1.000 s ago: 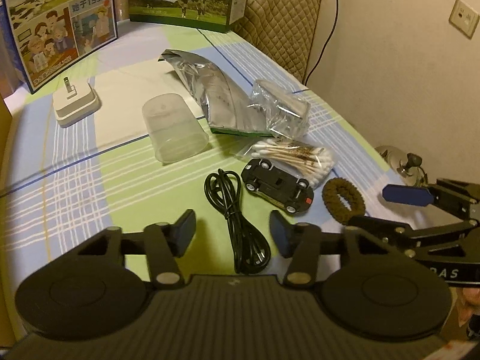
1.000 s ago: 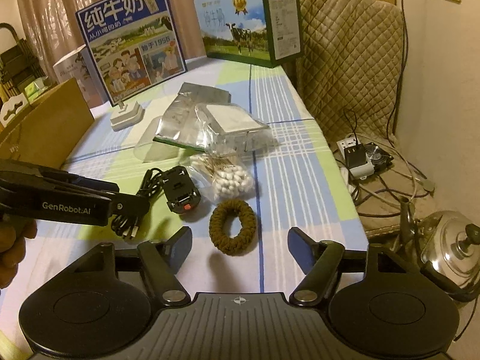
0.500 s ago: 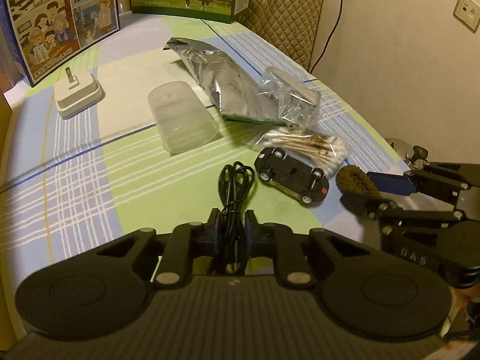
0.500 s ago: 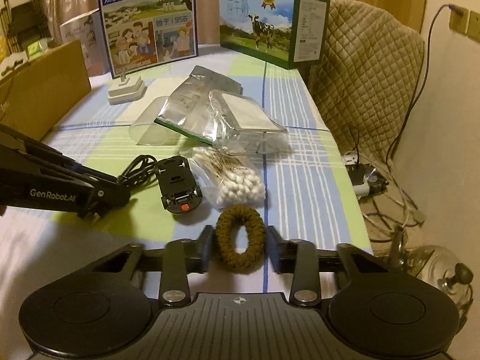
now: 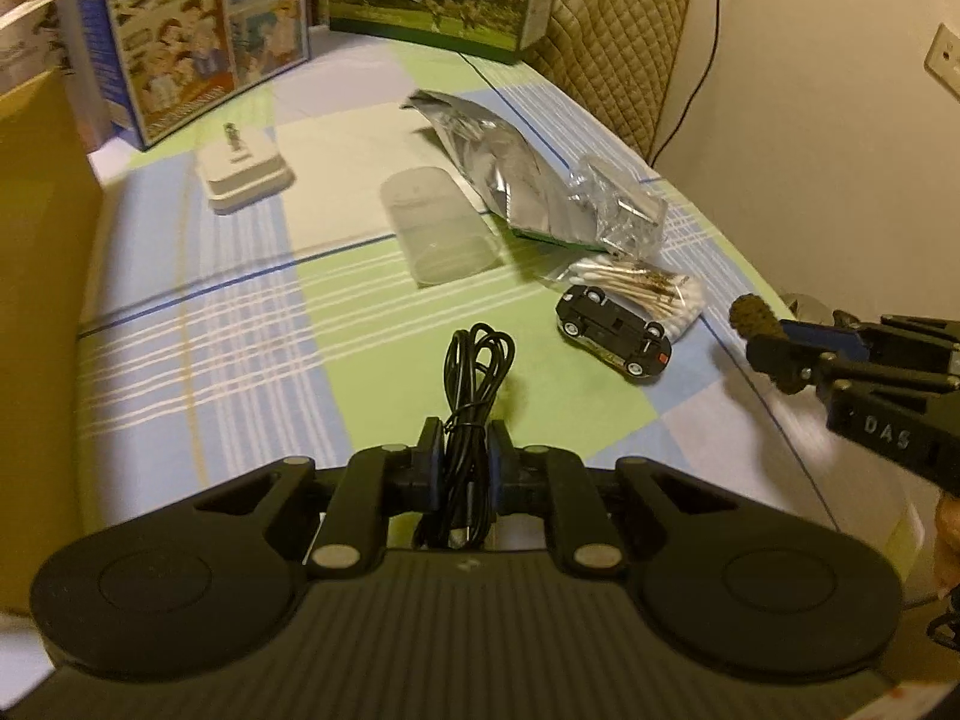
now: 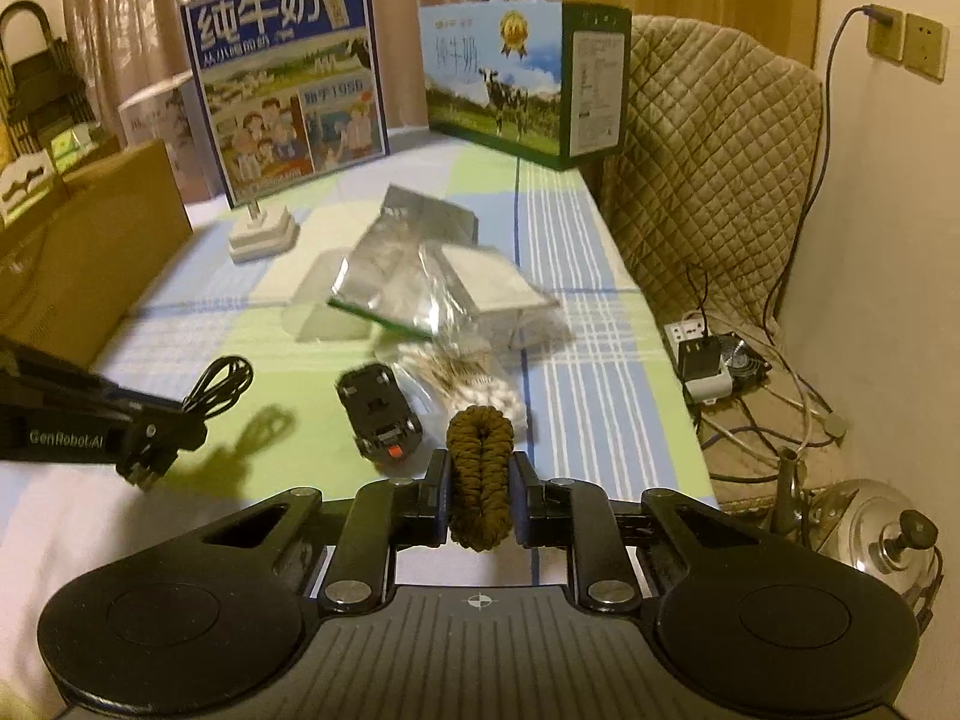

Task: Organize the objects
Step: 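Carry the cable with the left tool while the right tool carries the hair tie to the cardboard box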

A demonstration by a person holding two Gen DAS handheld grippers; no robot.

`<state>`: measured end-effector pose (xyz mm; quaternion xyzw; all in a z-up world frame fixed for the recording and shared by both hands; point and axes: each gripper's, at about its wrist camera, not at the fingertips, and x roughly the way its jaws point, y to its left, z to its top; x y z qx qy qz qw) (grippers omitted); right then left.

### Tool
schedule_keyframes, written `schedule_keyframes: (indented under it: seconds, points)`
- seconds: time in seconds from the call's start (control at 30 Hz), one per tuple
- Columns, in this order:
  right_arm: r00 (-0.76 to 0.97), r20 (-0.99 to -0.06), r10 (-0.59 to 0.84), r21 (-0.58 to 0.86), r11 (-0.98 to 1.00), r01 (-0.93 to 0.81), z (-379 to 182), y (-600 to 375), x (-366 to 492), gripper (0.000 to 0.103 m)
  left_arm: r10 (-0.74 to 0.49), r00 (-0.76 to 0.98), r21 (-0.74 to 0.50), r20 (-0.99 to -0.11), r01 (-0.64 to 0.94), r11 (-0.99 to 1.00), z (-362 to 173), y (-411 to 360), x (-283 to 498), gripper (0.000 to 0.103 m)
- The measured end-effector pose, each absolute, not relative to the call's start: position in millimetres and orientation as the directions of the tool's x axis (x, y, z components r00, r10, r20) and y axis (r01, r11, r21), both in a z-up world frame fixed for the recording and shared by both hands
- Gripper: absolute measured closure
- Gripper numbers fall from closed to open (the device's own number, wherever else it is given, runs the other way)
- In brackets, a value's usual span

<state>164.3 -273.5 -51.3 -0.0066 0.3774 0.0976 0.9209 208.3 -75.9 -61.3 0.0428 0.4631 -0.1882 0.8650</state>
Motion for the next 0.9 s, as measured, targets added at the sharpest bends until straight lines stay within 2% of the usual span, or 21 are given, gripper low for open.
schedule_keyframes:
  seconds: [0.5, 0.9]
  points:
    - [0.739, -0.623, 0.257, 0.097, 0.963, -0.253, 24.8, -228.7, 113.2, 0.087, -0.266, 0.575, -0.093, -0.773, 0.312, 0.945, 11.5, -30.6, 146.4, 0.092]
    - [0.740, -0.585, 0.332, 0.083, 0.932, -0.353, 60.7, -178.5, 77.7, 0.087, -0.234, 0.638, -0.079, -0.734, 0.262, 0.962, 58.0, 18.3, 96.6, 0.092]
